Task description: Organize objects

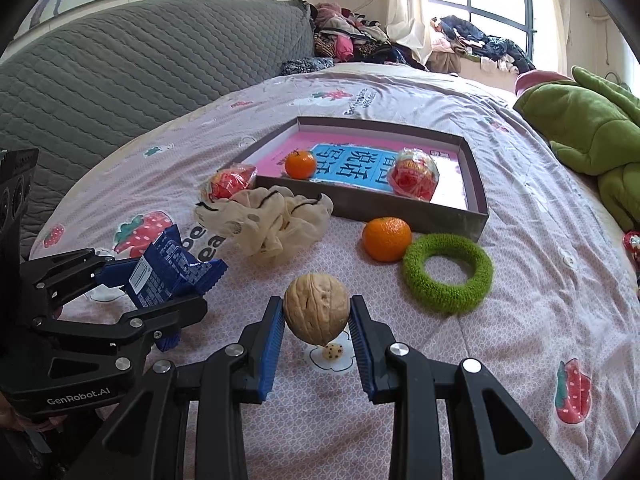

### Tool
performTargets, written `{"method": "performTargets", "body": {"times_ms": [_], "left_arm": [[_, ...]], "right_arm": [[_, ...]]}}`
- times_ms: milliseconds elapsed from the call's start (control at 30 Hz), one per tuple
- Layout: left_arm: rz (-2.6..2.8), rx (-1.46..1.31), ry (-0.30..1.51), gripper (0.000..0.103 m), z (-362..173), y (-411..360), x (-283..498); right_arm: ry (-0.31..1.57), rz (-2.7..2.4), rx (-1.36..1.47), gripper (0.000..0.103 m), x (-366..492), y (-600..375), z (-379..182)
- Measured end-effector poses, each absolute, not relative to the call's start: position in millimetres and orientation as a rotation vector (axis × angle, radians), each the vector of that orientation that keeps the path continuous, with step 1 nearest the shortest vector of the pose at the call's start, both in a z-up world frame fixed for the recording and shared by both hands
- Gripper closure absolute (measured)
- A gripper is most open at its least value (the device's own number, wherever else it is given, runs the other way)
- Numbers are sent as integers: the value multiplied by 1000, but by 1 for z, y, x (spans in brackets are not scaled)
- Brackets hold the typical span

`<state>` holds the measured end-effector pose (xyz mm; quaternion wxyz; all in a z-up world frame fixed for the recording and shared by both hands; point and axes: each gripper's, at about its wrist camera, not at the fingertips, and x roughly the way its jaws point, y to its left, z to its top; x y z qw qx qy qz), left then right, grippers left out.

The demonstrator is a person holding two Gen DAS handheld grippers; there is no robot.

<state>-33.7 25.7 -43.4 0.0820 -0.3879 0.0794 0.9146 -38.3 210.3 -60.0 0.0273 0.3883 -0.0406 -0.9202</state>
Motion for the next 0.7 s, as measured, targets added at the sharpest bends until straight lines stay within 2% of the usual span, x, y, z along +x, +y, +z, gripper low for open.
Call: {"method": "performTargets", "body": {"times_ms": [700], "left_arm": [[2851,-1028,225,46,-6,33,-43]], "right_arm": [[-115,-2918,1039,70,-39,210,-23]]}}
